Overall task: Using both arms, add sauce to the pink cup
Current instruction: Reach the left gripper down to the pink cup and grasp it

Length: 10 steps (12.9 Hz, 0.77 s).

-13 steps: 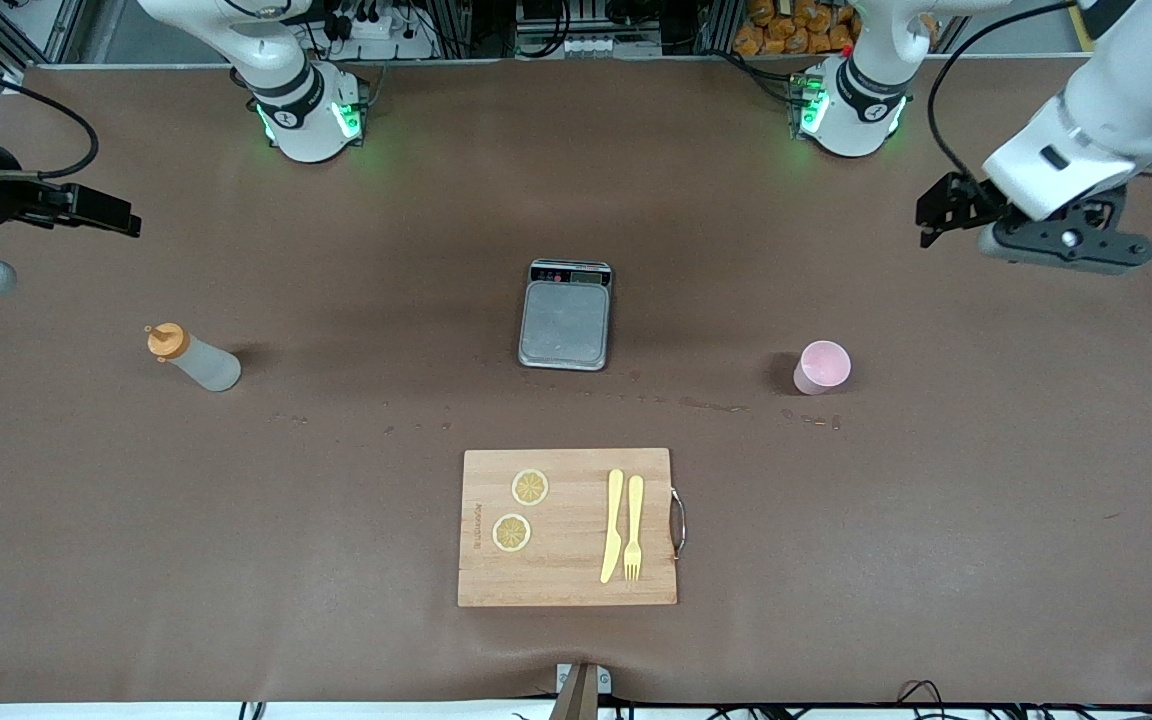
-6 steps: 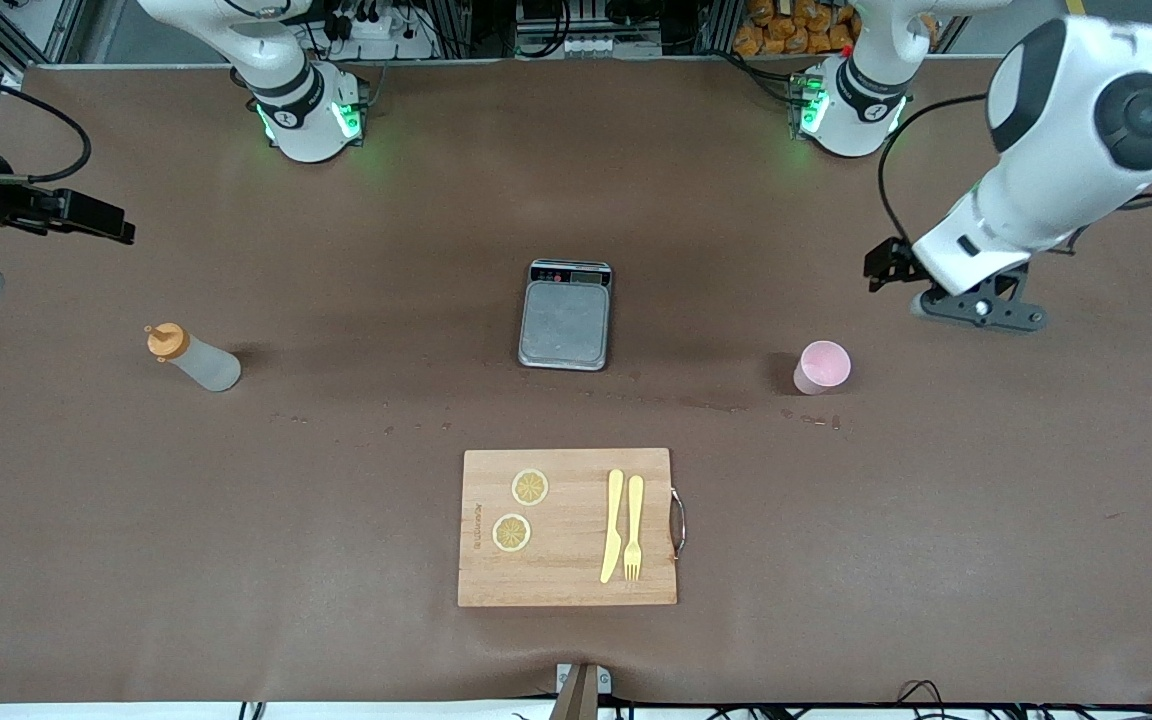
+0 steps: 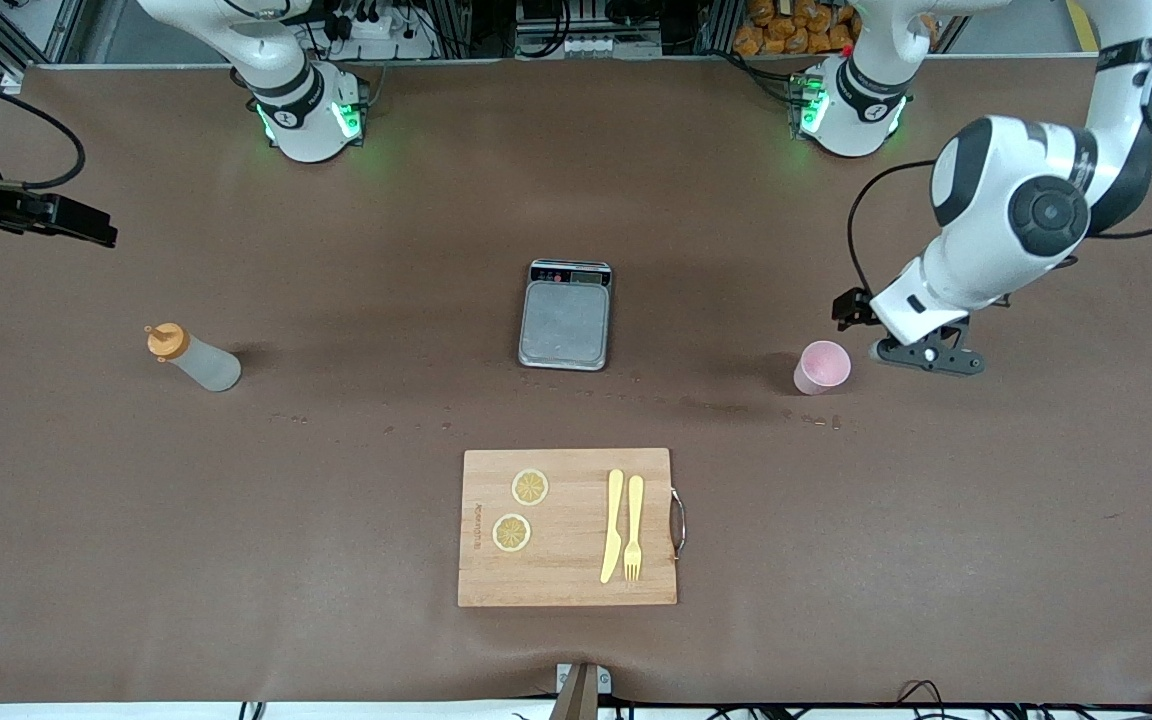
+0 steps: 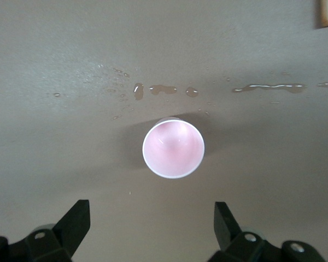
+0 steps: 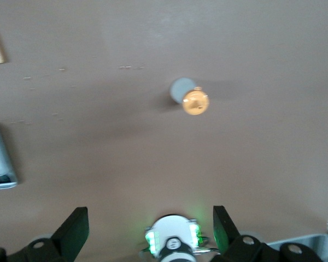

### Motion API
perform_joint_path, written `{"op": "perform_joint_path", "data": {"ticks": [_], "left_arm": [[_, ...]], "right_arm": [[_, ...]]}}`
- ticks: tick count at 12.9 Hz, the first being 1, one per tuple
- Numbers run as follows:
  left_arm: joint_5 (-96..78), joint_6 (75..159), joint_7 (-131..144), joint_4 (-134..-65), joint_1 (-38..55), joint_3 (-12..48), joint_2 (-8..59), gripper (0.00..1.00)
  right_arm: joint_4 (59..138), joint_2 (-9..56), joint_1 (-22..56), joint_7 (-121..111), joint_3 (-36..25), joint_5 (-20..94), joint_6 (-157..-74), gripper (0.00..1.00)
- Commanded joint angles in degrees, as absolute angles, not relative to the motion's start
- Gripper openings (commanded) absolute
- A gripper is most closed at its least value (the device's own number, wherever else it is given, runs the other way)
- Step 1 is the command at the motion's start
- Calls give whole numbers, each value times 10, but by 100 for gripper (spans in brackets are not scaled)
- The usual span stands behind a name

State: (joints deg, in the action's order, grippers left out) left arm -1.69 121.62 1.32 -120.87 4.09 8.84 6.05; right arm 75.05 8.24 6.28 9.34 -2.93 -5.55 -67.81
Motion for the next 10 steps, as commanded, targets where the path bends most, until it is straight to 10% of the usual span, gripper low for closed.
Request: {"op": "perform_joint_path", "data": {"ticks": [1, 10], "left_arm": [[-25, 1231, 22, -1200, 27, 94, 97, 100], [0, 1282, 14, -1171, 19, 92, 226, 100]], "right_arm": [[757, 99, 146, 100, -26, -179, -668, 100], [754, 99, 156, 40, -27, -285, -707, 100]]}}
